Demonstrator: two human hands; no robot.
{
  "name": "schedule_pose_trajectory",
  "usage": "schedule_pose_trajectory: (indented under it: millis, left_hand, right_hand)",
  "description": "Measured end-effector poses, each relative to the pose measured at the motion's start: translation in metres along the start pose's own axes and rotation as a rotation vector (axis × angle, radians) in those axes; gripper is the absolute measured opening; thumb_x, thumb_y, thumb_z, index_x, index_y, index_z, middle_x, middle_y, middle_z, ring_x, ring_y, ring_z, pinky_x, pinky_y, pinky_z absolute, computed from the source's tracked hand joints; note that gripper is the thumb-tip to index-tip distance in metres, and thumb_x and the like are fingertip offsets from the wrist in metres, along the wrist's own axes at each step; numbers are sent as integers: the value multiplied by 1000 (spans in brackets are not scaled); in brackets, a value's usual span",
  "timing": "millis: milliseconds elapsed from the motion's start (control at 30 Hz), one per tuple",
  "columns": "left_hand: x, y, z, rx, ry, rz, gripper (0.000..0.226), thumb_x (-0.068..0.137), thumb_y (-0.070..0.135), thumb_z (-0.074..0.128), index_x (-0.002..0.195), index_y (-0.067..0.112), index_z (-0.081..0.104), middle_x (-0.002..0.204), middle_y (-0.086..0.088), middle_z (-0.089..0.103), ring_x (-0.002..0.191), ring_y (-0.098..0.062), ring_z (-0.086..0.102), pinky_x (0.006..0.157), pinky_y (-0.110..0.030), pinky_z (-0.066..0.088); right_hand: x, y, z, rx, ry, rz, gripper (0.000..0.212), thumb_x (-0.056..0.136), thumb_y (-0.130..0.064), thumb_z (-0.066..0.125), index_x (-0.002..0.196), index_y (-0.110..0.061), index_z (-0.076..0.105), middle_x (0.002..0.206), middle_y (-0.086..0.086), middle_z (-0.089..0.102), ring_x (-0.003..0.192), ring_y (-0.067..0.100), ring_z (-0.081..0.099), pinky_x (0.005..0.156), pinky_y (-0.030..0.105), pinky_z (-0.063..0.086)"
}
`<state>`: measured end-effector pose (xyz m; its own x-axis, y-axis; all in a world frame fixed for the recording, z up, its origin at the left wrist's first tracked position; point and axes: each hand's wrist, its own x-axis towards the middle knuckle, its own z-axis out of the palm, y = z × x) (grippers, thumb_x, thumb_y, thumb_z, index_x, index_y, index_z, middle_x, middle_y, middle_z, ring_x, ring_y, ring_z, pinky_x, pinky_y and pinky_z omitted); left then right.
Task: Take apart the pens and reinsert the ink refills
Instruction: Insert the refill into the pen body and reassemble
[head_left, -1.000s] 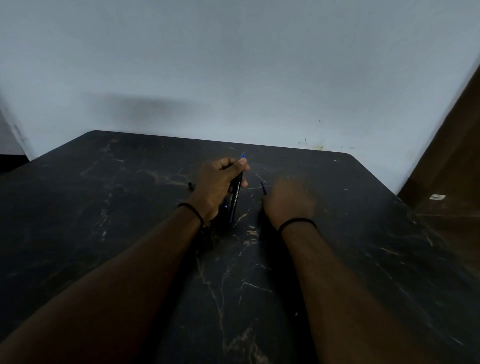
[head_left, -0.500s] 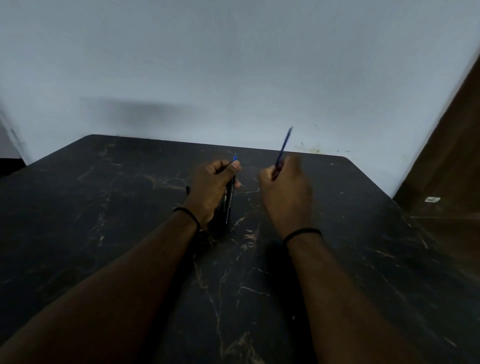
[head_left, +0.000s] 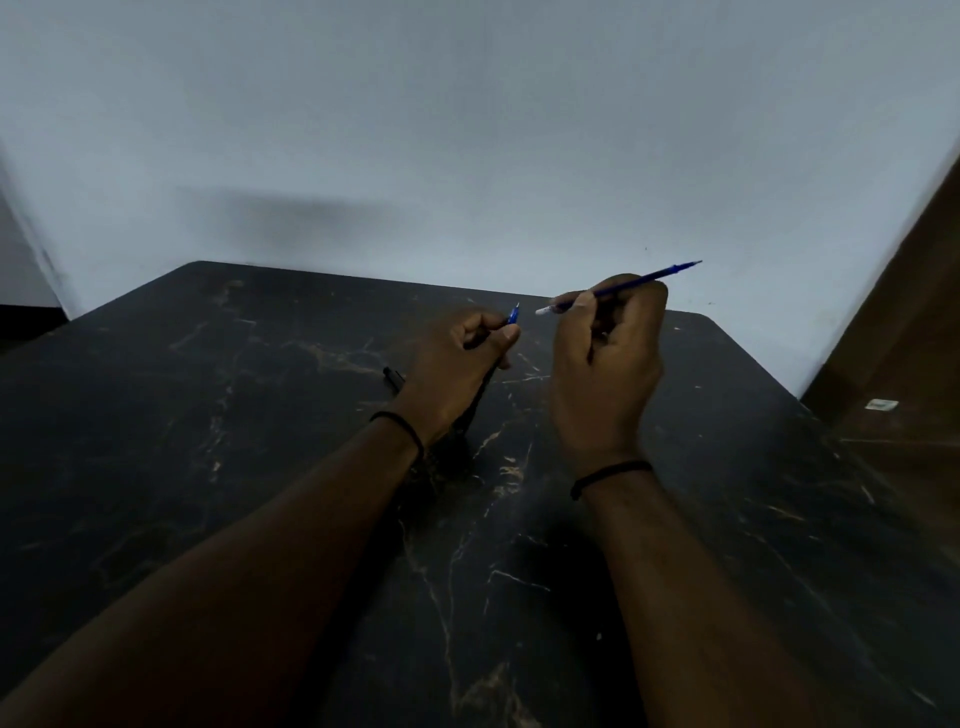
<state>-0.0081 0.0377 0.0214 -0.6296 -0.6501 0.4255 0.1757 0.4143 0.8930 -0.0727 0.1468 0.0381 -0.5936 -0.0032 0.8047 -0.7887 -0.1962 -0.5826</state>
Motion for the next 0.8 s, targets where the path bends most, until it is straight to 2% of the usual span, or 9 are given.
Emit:
schedule_pose_trajectory:
  millis: [67,133,233,333,467,600,700,800]
  left_hand:
    - [-1,3,1,41,-6,55,19,94,18,62,107,6,69,79,0,67,67,1,62,68,-12,49]
    - [-1,6,2,66,-14,87,17,93,16,63,106,6,69,83,-2,68,70,-3,62,69,-17,52]
    - [0,8,4,75,-12,135,10,91,13,66,100,9,70,84,-6,69,70,-7,63,71,-26,54]
    - [-1,6,5,80,-21,162,8,91,14,66,98,12,70,78,0,69,66,-3,63,68,-20,52]
    - [-1,4,4,84,-28,157,9,93,17,64,97,11,70,76,3,68,65,-5,63,67,-20,51]
    - [-2,5,4,49,-24,125,18,96,17,59,97,2,69,70,-7,66,58,-4,58,64,-17,45]
    - [-3,6,4,3,-22,75,25,100,19,52,100,1,68,67,-8,64,53,1,52,62,-14,43]
    - [-3,8,2,-71,-15,36,27,103,17,46,106,-1,66,67,-9,63,48,3,52,54,-9,40]
  right_hand:
    - [0,-2,1,19,7,-23,13,94,-21,48,97,-8,48,81,-10,60,70,-8,58,62,5,40]
    - [0,-3,1,23,28,-42,12,95,-18,48,98,-7,47,80,-14,58,69,-10,57,61,3,39]
    - [0,-3,1,20,41,-45,12,97,-18,47,99,-7,47,81,-4,63,68,-9,57,60,3,38]
    - [0,-2,1,13,44,-43,14,96,-16,47,100,-3,48,83,-4,62,70,-9,58,61,2,38]
    - [0,-1,2,9,63,-34,12,94,-12,48,100,-2,48,80,-5,61,71,-11,59,63,-1,36]
    - [0,-2,2,14,71,-11,11,93,-16,47,100,-7,48,75,-6,56,65,7,60,59,3,37]
    - [-2,-3,2,-4,63,9,8,93,-16,48,100,-12,46,72,-3,57,63,15,61,56,9,40]
    - [-3,-2,2,-45,34,59,7,92,-10,51,98,-12,49,70,-11,52,60,6,55,53,10,37]
